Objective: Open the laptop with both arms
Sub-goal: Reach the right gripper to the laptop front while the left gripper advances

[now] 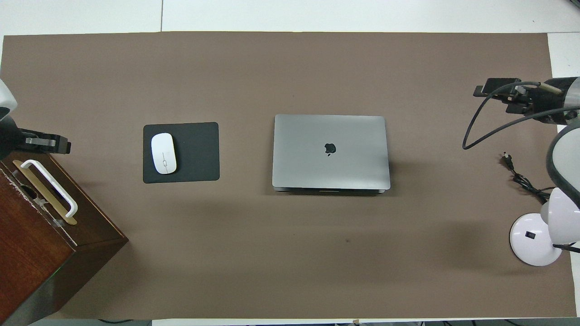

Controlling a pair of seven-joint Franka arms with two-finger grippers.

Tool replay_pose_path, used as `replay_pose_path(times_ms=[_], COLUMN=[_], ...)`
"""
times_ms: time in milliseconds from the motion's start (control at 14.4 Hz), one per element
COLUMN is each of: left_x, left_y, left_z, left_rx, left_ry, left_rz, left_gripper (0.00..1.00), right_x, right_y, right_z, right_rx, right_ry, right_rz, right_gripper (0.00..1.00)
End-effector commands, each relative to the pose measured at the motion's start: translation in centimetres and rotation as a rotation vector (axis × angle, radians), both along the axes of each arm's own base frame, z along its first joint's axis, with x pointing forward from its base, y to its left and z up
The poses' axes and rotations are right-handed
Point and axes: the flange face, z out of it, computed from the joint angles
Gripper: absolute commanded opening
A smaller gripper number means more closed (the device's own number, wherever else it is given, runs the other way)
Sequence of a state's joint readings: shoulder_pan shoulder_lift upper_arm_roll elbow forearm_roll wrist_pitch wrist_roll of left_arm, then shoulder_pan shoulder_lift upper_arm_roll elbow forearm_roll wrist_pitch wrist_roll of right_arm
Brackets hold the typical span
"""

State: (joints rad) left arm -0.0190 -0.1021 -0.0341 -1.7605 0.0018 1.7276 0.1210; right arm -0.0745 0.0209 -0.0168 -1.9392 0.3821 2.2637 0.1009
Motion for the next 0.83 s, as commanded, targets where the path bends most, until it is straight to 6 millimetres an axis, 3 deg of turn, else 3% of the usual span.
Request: replay_pose_path(times_ms=[0,208,486,763], left_x=[-0.7,-0.4,0.0,-0.9], left_y=[0.2,0.8,0.2,-3.2], left_z=[0.1,0.3,0.4,-1.4], left_rx=[-0.010,-0.006,-0.009,-0.021], left_ry=[-0.007,-0.018,-0.058,-0.080], left_rz=[0.016,0.024,0.011,-0.049], left_gripper=[0.00,0.00,0.00,0.00], right_x=[-0.9,-1.7,-3.4,-6.1], right_y=[0.8,4.7,10.7,14.6], right_z=[-2.8,-6.0,-8.2,-9.5], right_rx=[0.124,0.222,0.366,0.458], right_ry=[-0.010,-0.066,-0.107,-0.112], right_rz=[-0.118,-0.206,-0.326,-0.445], right_gripper=[1.00,1.00,1.00,1.00])
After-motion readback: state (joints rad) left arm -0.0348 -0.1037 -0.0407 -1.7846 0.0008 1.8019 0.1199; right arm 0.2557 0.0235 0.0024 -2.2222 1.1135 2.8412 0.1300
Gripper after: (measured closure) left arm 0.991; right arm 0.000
